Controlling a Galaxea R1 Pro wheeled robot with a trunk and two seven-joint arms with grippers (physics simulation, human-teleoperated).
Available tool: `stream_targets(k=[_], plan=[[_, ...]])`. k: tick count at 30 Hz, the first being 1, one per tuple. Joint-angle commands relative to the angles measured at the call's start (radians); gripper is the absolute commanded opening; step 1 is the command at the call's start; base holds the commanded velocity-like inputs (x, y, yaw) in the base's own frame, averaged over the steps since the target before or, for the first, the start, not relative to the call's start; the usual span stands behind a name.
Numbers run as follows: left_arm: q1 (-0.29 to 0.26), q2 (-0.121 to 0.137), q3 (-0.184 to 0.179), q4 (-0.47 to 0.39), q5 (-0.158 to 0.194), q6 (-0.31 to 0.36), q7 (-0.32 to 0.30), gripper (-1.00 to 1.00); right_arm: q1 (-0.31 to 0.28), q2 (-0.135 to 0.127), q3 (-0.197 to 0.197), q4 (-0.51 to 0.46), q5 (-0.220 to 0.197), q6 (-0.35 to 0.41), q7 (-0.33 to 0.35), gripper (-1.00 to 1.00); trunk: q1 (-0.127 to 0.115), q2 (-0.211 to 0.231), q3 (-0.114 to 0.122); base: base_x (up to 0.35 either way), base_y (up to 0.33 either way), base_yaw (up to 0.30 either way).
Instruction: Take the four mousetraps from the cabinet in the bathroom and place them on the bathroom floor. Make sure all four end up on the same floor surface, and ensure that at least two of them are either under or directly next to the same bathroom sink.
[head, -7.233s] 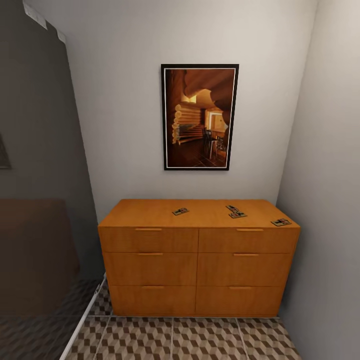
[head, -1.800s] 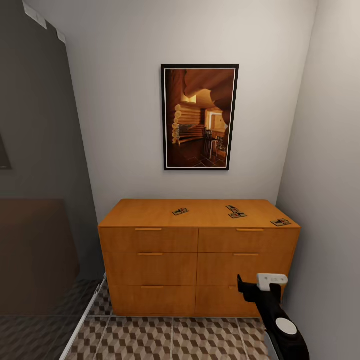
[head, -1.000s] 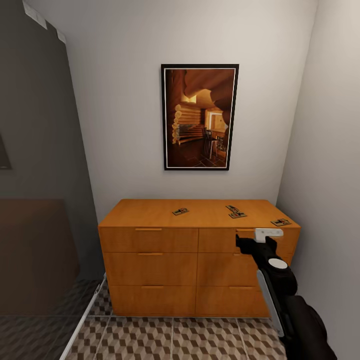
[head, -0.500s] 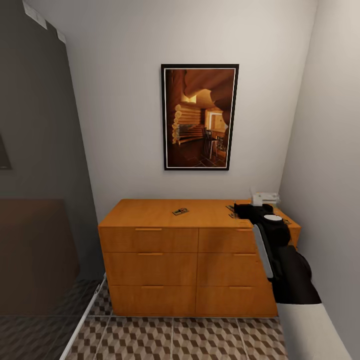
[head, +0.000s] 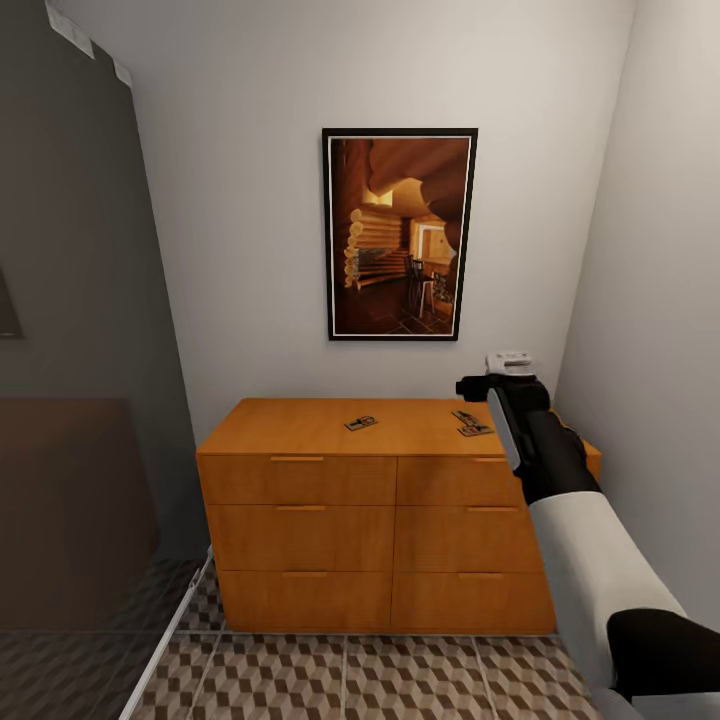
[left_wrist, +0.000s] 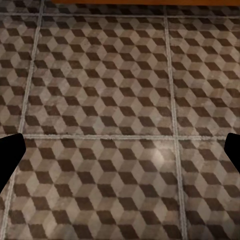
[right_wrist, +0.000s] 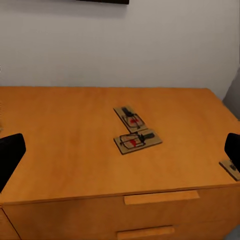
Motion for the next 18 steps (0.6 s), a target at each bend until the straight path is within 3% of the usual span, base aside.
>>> stream_targets(k=[1,6,8,13,18], plan=[[0.0,0.0,0.0,-0.001,0.0,-0.002,0.001,1.0,-0.011,0.0,0.001,0.013,0.004,0.005,0.006,1.0,0.0,-0.001,-0.001,0.0,0.0,0.0],[0.0,0.0,-0.001,-0.001,-0.001,-0.003,0.001,1.0,-0.038,-0.002,0.002,0.047,0.003,0.005,0.081,1.0,0.0,-0.001,-0.001,0.0,0.0,0.0],[0.0,0.0,-0.001,-0.001,-0.002,-0.003,0.001,1.0,-0.044,-0.008,0.002,0.055,0.005,0.005,0.142,1.0,0.0,-0.001,-0.001,0.0,0.0,0.0],[0.0,0.0,-0.001,-0.001,-0.002,-0.003,0.001,1.0,-0.049,-0.033,0.003,0.06,0.007,0.005,0.22,1.0,0.0,-0.001,-0.001,0.0,0.0,0.0],[0.0,0.0,-0.001,-0.001,-0.002,-0.003,0.001,1.0,-0.05,-0.063,0.002,0.062,0.007,0.005,0.254,1.0,0.0,-0.001,-0.001,0.0,0.0,0.0]])
